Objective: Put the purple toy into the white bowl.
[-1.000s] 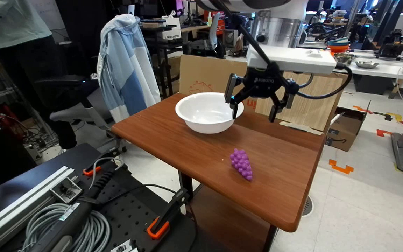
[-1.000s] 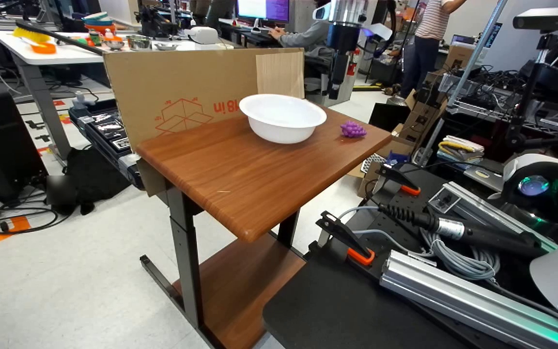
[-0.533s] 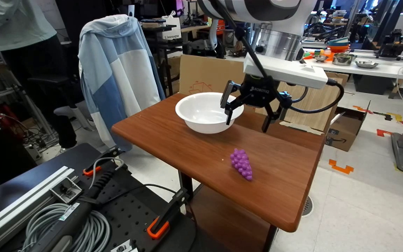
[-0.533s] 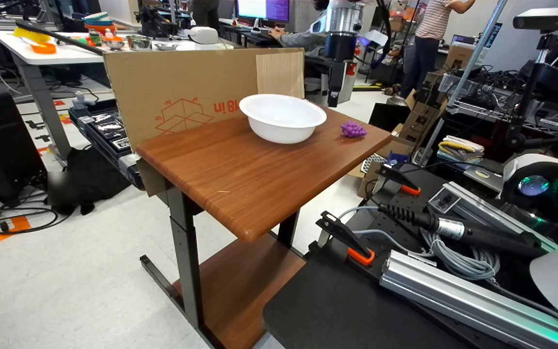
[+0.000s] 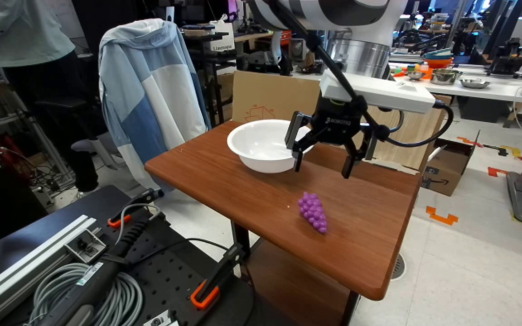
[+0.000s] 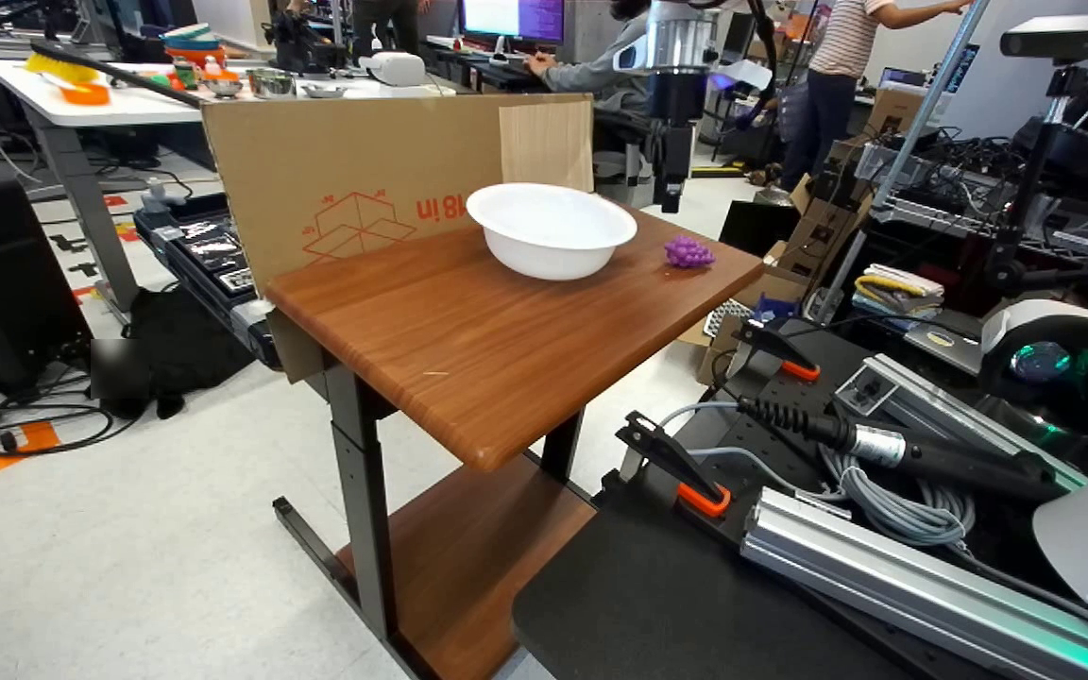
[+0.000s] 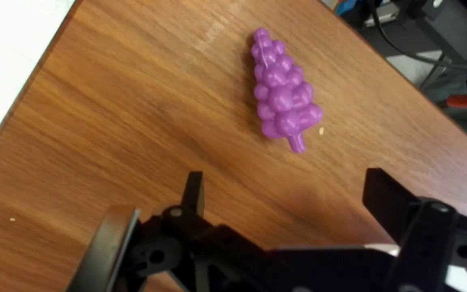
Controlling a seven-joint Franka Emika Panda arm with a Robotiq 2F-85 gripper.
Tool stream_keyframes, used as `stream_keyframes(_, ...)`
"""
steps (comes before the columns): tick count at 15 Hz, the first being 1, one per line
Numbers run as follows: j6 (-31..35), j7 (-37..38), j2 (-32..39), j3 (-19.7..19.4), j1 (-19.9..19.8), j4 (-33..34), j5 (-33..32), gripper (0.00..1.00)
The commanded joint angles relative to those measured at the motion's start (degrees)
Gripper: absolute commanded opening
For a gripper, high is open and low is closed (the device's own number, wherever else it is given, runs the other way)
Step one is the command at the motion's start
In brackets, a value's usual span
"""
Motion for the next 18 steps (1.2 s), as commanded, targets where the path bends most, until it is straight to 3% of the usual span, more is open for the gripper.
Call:
stream_keyframes(1,1.55,-3.1,-6.52,0.66,1.42,-8.18,-8.25,1.0)
stream_keyframes(6,4.07,-6.21,-10.21,1.24,1.74,-13.77,-13.93,1.0)
stream_keyframes(9,6.12,-8.16,-9.31,2.0,0.08,-12.97,-8.7,1.0)
stream_keyframes(13,17.04,-8.03,-7.1,2.26,-1.23,-12.77,-3.51,1.0)
stream_keyframes(18,19.01,-7.62,-4.38,2.55,-1.82,-11.68,-1.35,1.0)
